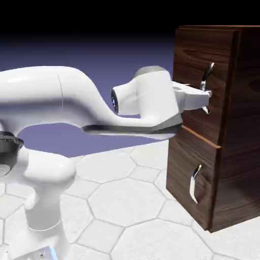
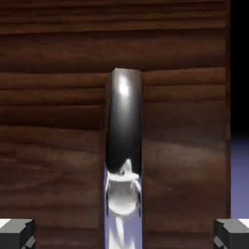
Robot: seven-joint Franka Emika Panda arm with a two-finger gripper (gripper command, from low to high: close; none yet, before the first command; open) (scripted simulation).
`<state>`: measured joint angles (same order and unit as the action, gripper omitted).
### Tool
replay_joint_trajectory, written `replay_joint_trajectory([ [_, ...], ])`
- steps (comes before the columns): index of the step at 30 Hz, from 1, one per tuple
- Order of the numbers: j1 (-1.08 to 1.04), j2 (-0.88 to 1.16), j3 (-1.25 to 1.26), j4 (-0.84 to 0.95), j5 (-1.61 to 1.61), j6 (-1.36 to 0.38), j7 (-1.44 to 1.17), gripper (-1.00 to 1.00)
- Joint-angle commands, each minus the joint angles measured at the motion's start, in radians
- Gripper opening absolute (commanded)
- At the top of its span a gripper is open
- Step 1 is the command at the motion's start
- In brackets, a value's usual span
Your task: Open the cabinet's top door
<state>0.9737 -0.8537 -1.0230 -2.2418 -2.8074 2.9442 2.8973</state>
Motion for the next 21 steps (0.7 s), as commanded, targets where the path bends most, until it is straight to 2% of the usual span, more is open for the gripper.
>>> replay_joint_trajectory([
  [1, 0.0, 0.0, 0.0, 0.0, 0.0, 0.0, 0.0, -1.0],
  [17, -0.534, 0.024, 0.489, -0.307, 0.37, -0.234, -0.028, -1.0],
  [21, -0.676, 0.031, 0.629, -0.341, 0.441, -0.237, 0.003, -1.0],
])
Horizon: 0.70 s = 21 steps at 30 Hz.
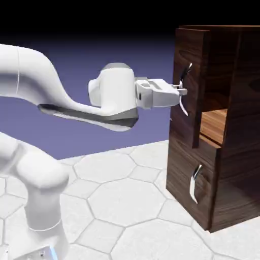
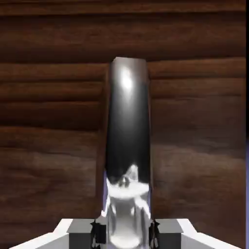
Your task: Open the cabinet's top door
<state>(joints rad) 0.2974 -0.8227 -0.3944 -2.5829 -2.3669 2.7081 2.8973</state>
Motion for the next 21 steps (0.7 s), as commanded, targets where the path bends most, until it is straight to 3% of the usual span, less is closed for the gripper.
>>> replay_joint_trajectory([
  [1, -0.034, -0.005, 0.036, -0.013, 0.03, -0.007, 0.0, -1.0],
  [11, -0.37, -0.076, 0.391, -0.097, 0.316, -0.001, -0.023, -1.0],
  [21, -0.391, -0.206, 0.614, -0.186, 0.751, -0.221, -0.247, -1.0],
])
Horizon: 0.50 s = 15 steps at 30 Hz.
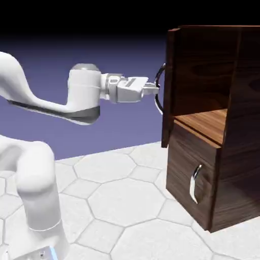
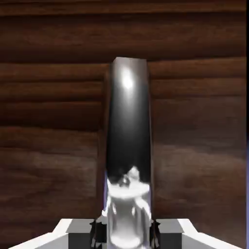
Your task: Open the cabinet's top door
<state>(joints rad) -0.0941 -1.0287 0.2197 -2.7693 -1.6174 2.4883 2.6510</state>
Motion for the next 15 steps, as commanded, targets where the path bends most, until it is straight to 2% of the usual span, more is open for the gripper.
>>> replay_joint_trajectory([
  [1, 0.005, -0.008, 0.026, -0.003, 0.045, -0.034, -0.018, -1.0],
  [8, 0.04, -0.013, 0.237, 0.028, 0.329, -0.32, -0.096, -1.0],
  [15, -0.012, 0.069, 0.477, 0.16, 0.556, -0.624, -0.111, -1.0],
])
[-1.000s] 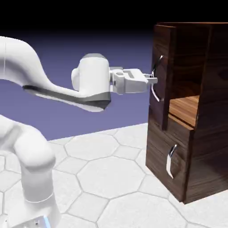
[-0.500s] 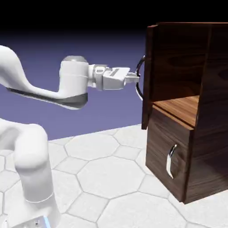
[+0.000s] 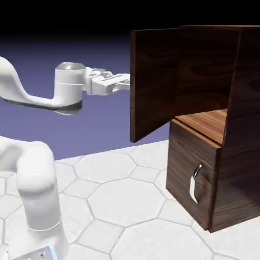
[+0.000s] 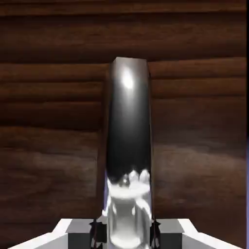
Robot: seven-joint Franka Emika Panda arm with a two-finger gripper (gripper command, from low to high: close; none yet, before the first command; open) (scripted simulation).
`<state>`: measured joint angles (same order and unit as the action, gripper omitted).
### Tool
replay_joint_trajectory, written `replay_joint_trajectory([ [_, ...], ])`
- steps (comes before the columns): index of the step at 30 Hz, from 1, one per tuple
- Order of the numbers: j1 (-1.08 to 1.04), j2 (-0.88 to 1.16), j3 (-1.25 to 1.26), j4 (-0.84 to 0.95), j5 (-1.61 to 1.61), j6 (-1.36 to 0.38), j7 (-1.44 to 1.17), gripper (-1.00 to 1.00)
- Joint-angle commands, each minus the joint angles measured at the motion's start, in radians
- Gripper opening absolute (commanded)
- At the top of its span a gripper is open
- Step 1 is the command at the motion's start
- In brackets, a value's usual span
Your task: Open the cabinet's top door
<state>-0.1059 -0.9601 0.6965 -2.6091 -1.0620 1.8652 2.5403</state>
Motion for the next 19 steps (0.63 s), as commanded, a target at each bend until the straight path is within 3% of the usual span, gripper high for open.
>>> replay_joint_trajectory([
  [1, -0.017, 0.016, 0.035, 0.026, 0.027, -0.045, 0.001, -1.0],
  [11, -0.303, 0.168, 0.397, 0.347, 0.222, -0.446, 0.015, -1.0],
  [18, -0.526, 0.194, 0.592, 0.535, 0.295, -0.616, 0.005, -1.0],
  [19, -0.526, 0.194, 0.592, 0.535, 0.295, -0.616, 0.005, 1.0],
])
